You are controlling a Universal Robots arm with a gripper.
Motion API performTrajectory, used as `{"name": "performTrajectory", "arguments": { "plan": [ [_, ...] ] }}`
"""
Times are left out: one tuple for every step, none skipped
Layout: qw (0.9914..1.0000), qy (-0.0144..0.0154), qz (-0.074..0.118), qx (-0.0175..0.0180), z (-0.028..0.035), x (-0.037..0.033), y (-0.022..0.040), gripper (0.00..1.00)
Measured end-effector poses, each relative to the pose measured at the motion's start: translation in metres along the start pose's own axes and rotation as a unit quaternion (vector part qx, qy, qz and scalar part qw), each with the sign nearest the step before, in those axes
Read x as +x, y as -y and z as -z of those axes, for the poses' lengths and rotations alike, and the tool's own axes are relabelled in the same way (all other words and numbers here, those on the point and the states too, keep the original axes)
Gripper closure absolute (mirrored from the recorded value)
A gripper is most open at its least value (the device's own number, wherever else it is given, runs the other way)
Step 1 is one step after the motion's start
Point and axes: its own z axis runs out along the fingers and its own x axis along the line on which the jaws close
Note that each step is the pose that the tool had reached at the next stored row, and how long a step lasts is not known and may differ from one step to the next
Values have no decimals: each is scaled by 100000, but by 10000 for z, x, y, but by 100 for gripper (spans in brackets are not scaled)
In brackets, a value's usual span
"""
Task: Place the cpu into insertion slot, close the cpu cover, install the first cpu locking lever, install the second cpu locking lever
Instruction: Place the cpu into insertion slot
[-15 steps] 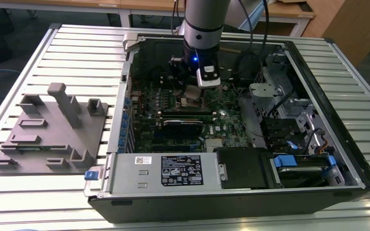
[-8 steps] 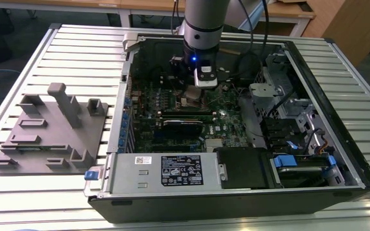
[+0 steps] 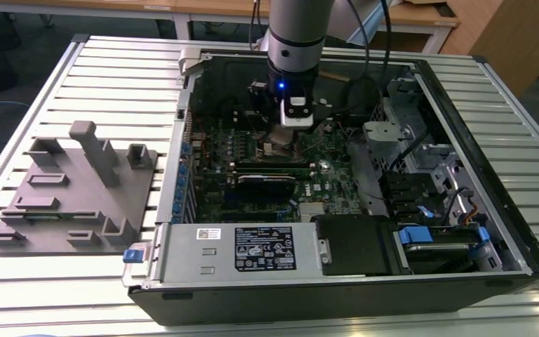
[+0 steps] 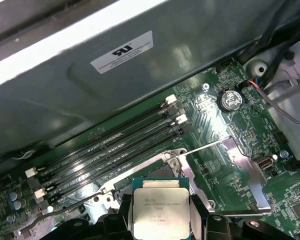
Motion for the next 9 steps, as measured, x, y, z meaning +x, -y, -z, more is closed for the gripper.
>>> {"name": "performTrajectory", "arguments": {
  "plan": [
    [100000,16,-161,-3,0,1,0,46],
    [100000,30,-301,-7,0,2,1,46],
    [99999,45,-431,-7,0,3,1,46],
    [99998,62,-574,-11,0,3,1,46],
    [99997,87,-796,-16,0,3,2,46],
    [99994,117,-1100,-24,-1,3,2,46],
    [99988,162,-1522,-27,-1,3,2,46],
    [99977,221,-2132,-37,-1,4,2,46],
    [99961,288,-2791,-54,-2,4,2,46]
  ]
}}
